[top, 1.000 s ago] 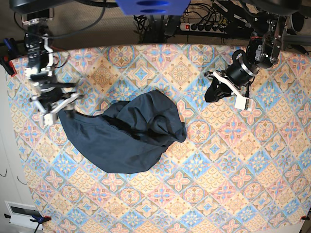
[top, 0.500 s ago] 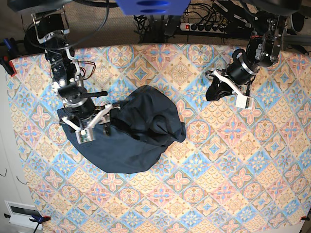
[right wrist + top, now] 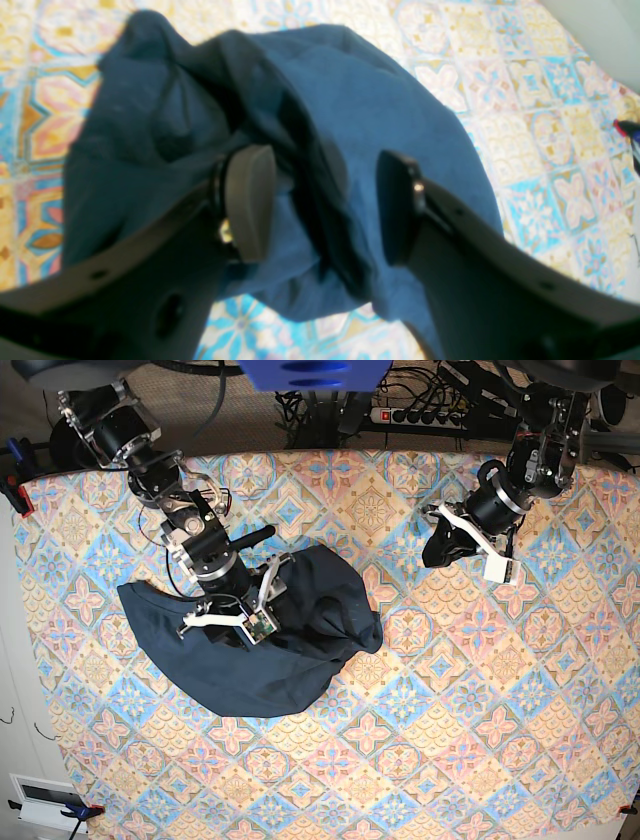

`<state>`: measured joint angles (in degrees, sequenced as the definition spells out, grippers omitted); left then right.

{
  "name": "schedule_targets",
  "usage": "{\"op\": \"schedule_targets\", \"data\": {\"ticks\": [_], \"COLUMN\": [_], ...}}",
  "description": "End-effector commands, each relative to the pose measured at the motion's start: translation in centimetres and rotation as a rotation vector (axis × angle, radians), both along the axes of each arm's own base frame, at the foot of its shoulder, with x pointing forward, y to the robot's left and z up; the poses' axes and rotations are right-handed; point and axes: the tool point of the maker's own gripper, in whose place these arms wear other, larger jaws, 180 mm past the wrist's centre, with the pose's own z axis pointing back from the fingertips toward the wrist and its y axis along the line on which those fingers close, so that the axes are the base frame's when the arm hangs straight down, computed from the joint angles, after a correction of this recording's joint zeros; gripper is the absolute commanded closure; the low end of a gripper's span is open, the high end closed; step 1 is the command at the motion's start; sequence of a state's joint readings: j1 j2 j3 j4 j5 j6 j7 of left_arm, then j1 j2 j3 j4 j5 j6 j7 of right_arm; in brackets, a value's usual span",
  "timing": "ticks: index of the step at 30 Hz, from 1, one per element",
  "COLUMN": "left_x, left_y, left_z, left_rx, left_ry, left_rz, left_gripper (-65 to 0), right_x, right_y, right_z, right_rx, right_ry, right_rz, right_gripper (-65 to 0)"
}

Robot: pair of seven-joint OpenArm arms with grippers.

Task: Layout the t-shirt on the table in an organized manner, then fold the t-shirt properly
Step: 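Regrasp the shirt edge with the right gripper and drag it outward, then reach the left gripper to the shirt and grasp its opposite edge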

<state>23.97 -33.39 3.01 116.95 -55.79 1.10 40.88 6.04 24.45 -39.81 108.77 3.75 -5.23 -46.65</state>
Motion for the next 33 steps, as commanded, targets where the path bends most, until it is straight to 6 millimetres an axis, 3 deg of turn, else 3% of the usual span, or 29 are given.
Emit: {"op": "schedule_targets", "data": {"ticks": [1,8,11,14,15,20,21,24,28,33], "left_x": [0.4,0.4,0.4,0.6,0.6,1.2,1.5,2.1,3.2,4.8], "left_y": [0.0,0.0,0.0,0.1,0.1,0.3,0.3,0.6,0.5,2.1], "left_z": [1.0,1.0,1.0,1.1,1.2,1.6,1.9,1.9,2.7,1.1], "left_rx": [-0.006,-0.006,-0.006,-0.003,-0.001,0.0,0.0,0.0,-0.001,-0.02], "left_ry": [-0.037,-0.037,-0.037,-0.044,-0.046,-0.067,-0.076,-0.083,-0.114,-0.072], "left_rz": [-0.007,-0.007,-0.007,-0.005,-0.005,0.002,0.003,0.011,0.008,0.061], "left_gripper": [0.0,0.0,0.0,0.0,0.0,0.0,0.0,0.0,0.0,0.0], "right_x": [1.2,2.6,2.7,2.8,2.8,3.2,3.1,1.6,0.8,-0.9], "right_y": [-0.1,-1.5,-1.8,-1.7,-1.5,-2.0,-3.0,-8.7,-13.4,-20.0], "right_z": [1.6,0.0,-0.6,0.0,0.8,7.6,7.4,5.4,6.1,6.8], "right_rx": [0.001,-0.045,-0.052,-0.045,-0.033,0.049,0.039,-0.04,-0.031,-0.097], "right_ry": [-0.06,-0.033,-0.024,-0.041,-0.059,-0.219,-0.216,-0.176,-0.237,-0.261], "right_rz": [0.0,-0.032,-0.038,-0.039,-0.034,-0.053,-0.071,-0.166,-0.27,-0.41], "right_gripper": [-31.6,-29.6,-19.9,-4.6,0.0,-0.6,-0.6,-0.6,-0.6,-0.5]}}
